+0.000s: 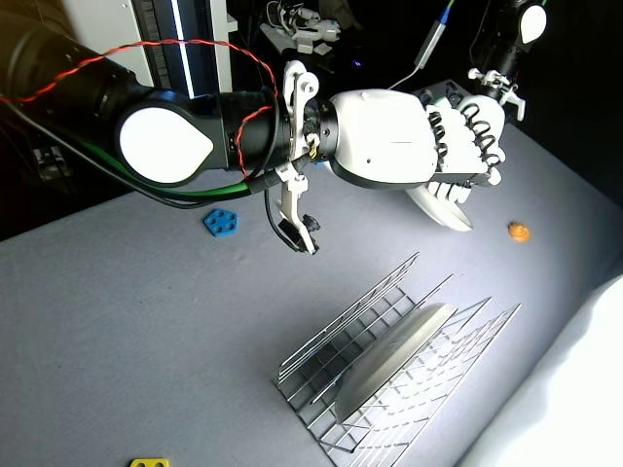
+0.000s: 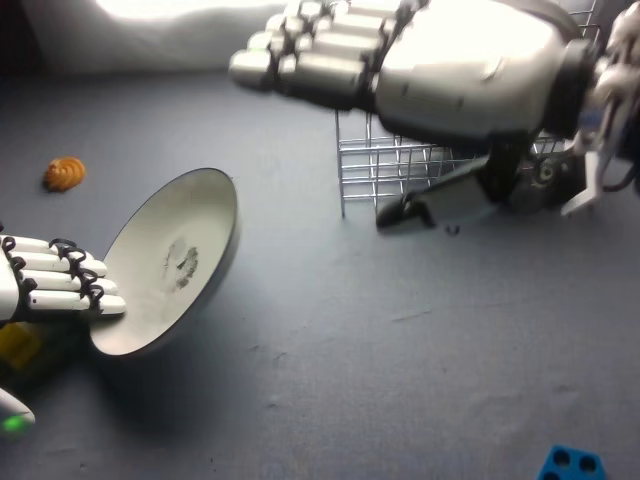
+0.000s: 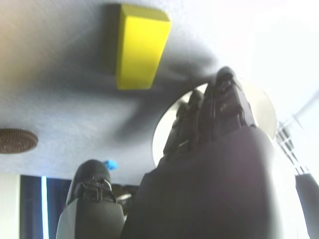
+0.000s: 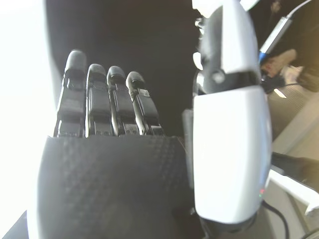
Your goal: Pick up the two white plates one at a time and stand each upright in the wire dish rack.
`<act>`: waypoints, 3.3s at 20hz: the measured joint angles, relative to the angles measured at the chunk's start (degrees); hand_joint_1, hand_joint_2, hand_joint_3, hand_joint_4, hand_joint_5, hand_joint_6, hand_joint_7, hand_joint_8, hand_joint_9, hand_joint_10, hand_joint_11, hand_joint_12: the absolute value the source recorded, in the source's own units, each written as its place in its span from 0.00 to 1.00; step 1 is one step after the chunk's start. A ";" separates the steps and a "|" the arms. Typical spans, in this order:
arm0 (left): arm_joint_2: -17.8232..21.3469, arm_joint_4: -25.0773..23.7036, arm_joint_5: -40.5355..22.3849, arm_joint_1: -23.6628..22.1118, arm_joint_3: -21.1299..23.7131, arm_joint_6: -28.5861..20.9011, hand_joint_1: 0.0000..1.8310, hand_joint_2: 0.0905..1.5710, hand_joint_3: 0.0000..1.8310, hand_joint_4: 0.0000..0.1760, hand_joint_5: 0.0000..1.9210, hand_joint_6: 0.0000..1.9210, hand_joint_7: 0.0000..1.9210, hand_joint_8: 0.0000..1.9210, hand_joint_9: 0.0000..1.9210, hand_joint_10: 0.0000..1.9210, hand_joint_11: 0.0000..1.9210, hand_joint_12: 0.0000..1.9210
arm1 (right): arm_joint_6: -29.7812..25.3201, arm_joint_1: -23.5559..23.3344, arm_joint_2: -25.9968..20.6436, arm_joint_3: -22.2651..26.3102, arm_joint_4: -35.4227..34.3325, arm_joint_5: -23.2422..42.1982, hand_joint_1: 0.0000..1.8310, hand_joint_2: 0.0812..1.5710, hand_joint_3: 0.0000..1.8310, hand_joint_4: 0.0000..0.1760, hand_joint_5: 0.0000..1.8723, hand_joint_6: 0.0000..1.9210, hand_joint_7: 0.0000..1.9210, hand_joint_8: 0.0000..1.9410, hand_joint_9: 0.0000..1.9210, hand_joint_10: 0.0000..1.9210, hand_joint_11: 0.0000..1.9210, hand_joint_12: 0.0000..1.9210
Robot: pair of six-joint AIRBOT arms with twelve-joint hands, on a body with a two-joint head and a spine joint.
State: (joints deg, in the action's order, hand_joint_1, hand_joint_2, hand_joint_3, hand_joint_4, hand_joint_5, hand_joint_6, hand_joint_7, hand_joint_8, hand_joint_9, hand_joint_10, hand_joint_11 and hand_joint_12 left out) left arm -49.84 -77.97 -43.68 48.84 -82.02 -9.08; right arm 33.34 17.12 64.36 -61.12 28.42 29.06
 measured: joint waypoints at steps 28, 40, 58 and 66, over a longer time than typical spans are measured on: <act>-0.66 0.07 -0.63 -0.52 -0.83 0.00 0.00 0.67 0.00 0.00 0.00 0.00 0.00 0.00 0.00 0.00 0.00 0.00 | 31.06 3.87 26.75 -16.17 -11.72 -4.50 0.63 0.51 0.00 0.00 0.00 0.00 0.00 0.00 0.00 0.00 0.00 0.19; -0.79 0.13 -0.74 -0.52 -1.14 0.00 0.00 0.67 0.00 0.00 0.01 0.00 0.00 0.00 0.00 0.00 0.00 0.00 | 31.08 5.01 30.27 -18.99 -11.93 -3.26 0.70 0.56 0.01 0.00 0.05 0.01 0.02 0.00 0.02 0.01 0.00 0.37; -0.96 0.20 -0.66 -0.68 -1.14 -0.04 0.00 0.68 0.00 0.00 0.01 0.00 0.00 0.00 0.00 0.00 0.00 0.00 | 31.12 4.94 30.14 -18.97 -11.61 -1.09 0.75 0.70 0.00 0.00 0.44 0.61 0.49 0.51 0.50 0.60 0.42 0.61; -0.57 -2.16 -1.03 -4.96 -0.17 -0.26 0.00 0.68 0.00 0.00 0.02 0.00 0.01 0.00 0.00 0.00 0.00 0.00 | 31.06 4.55 27.69 -16.11 -10.16 -1.11 0.76 0.67 0.00 0.00 0.51 0.51 0.52 0.50 0.54 0.50 0.48 0.57</act>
State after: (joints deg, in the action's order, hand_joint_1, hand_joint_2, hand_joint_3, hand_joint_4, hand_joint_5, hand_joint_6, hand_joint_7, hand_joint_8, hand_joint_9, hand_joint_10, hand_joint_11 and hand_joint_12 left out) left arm -50.41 -80.14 -44.71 43.88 -82.19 -9.34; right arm 64.40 21.67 92.05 -77.23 18.26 27.94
